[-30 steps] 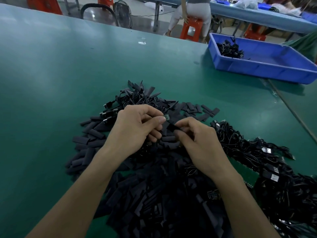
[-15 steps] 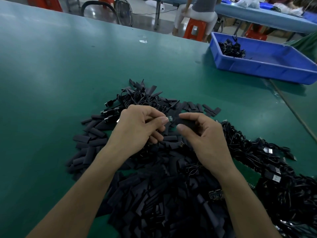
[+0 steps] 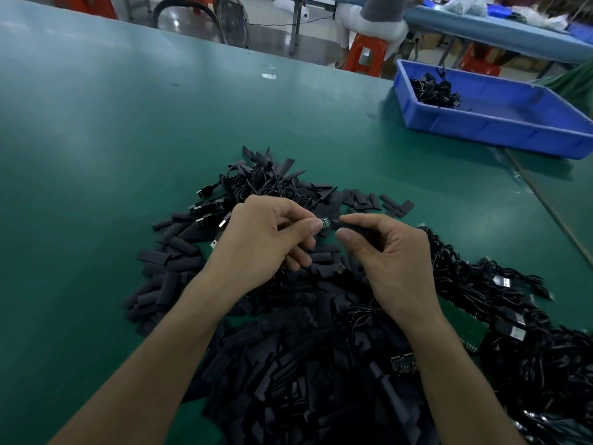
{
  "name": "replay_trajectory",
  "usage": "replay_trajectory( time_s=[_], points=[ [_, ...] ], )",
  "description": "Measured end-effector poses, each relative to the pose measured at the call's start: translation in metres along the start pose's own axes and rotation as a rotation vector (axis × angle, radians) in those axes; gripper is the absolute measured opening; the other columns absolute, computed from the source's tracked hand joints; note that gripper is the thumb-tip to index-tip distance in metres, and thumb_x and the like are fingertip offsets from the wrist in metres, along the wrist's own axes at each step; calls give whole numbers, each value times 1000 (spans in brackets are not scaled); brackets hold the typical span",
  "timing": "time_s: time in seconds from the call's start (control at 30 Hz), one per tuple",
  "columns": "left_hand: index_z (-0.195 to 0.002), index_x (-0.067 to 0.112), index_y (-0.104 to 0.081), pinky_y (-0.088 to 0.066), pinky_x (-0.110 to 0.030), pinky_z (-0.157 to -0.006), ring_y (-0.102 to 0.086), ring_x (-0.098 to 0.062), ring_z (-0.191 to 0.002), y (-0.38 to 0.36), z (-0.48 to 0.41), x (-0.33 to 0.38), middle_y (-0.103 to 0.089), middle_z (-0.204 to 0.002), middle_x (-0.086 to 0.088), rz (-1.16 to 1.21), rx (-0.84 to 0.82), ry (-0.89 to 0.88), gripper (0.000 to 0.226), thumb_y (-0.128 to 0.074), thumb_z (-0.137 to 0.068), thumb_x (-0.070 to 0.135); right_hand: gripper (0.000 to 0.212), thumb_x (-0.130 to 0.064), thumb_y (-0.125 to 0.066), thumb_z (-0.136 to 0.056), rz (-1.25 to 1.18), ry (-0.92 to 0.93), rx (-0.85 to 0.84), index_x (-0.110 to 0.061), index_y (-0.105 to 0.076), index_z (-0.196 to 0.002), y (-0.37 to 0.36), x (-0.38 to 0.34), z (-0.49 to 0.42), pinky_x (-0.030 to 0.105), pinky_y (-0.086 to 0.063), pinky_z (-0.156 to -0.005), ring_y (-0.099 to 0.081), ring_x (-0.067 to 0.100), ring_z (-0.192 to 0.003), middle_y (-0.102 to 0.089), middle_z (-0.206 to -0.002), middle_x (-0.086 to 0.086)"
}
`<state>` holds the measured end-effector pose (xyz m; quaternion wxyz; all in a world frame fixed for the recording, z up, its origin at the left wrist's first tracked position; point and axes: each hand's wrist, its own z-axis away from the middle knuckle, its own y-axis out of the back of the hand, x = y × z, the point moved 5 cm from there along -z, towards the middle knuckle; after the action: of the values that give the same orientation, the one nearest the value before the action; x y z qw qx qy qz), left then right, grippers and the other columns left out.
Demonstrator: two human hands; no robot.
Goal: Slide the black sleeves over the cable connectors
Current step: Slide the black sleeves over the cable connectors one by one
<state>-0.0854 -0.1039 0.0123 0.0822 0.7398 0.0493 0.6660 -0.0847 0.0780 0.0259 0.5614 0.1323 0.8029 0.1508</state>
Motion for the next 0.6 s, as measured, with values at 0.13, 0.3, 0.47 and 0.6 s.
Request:
replay_trajectory(
  time_s=[0.13,0.3,0.47,0.6],
  points=[
    [-86,20,-72,-53,-21,-49,-71,-21,-54,-2,0,-1,-73,-68,-1,11,-16,10,9,-69,-94,19,19,-24,-78,-83,-14,0,17,-36,-72,-96,-1,1,0,14,-50,-71,-68,-1,-74,-73,-80,-17],
    [-87,20,-72,-53,-22,-49,-71,-22,-55,0,0,-2,-73,-70,-2,27,-19,15,11,-68,-96,21,24,-22,-81,-81,-38,-37,-30,-37,-72,-97,-3,3,0,18,-55,-77,-71,2,-82,-75,-86,-16],
    [-88,18,-71,-51,-20,-47,-70,-21,-52,-1,-1,-4,-72,-69,-2,51,-31,44,12,-65,-98,21,27,-23,-83,-80,-32,-43,-34,-36,-73,-101,-2,2,-1,22,-57,-81,-72,1,-86,-76,-90,-16],
    [-89,17,-71,-51,-20,-46,-69,-19,-52,-2,-1,-4,-72,-69,-1,55,-35,48,14,-63,-99,20,27,-27,-85,-78,-20,-41,-57,-36,-75,-102,0,3,-2,21,-56,-81,-72,2,-88,-76,-92,-16]
  ],
)
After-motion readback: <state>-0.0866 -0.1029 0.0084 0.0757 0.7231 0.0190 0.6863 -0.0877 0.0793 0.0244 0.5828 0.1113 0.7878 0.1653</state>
